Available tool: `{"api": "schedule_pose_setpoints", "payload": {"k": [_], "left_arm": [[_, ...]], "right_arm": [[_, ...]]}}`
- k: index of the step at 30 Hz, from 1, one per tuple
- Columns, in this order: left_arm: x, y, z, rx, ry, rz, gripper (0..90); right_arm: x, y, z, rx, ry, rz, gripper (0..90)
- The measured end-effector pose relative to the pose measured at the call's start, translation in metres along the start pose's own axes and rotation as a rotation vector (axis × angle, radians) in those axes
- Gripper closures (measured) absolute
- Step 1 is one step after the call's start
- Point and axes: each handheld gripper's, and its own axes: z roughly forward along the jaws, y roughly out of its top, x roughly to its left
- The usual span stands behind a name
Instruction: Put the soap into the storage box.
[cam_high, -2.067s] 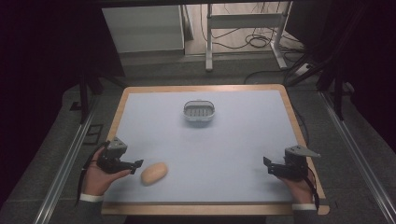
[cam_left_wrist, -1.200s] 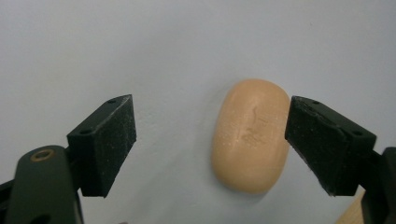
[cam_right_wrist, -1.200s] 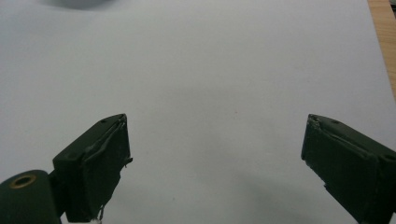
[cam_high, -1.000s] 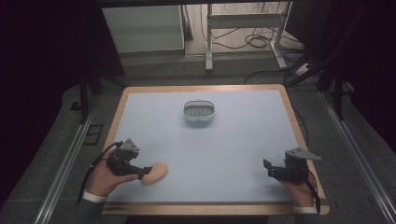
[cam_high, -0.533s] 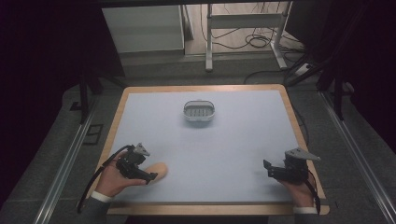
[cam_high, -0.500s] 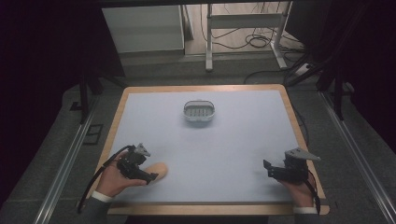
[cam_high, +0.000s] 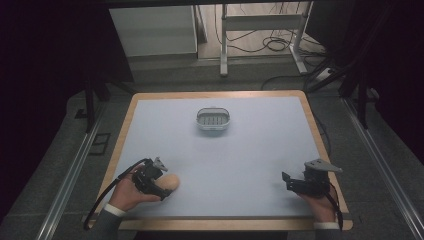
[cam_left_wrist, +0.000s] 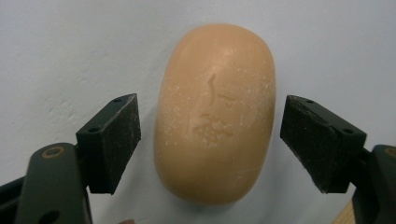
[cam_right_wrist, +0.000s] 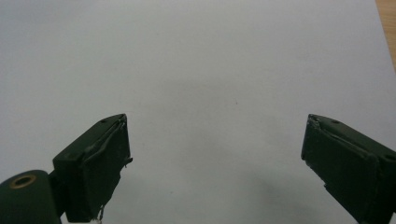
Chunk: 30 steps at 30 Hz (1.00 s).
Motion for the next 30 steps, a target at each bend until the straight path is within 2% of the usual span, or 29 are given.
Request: {"api": "schedule_pose_setpoints", "payload": {"k": [4, 10, 16, 30], "left_arm": [[-0.0013, 0.0024, 0.0052, 0.021, -0.003, 0.012, 20.0], [-0.0019, 0.0034, 0.0081, 0.028, -0.003, 0.018, 21.6], [0.0000, 0.0042, 0.0083, 0.031, -0.004, 0.013, 28.6], [0.0035, 0.0031, 0.0085, 0.010, -0.009, 0.030, 32.0]], "right_arm": [[0.0001, 0.0000, 0.0001, 0.003, -0.002, 0.000, 7.7], [-0.0005, 0.0002, 0.0000, 0.003, -0.006, 0.002, 7.8], [-0.0013, 0.0000, 0.0008, 0.004, -0.008, -0.002, 7.8], [-0.0024, 0.0000, 0.0004, 0.004, -0.016, -0.002, 7.8]]}}
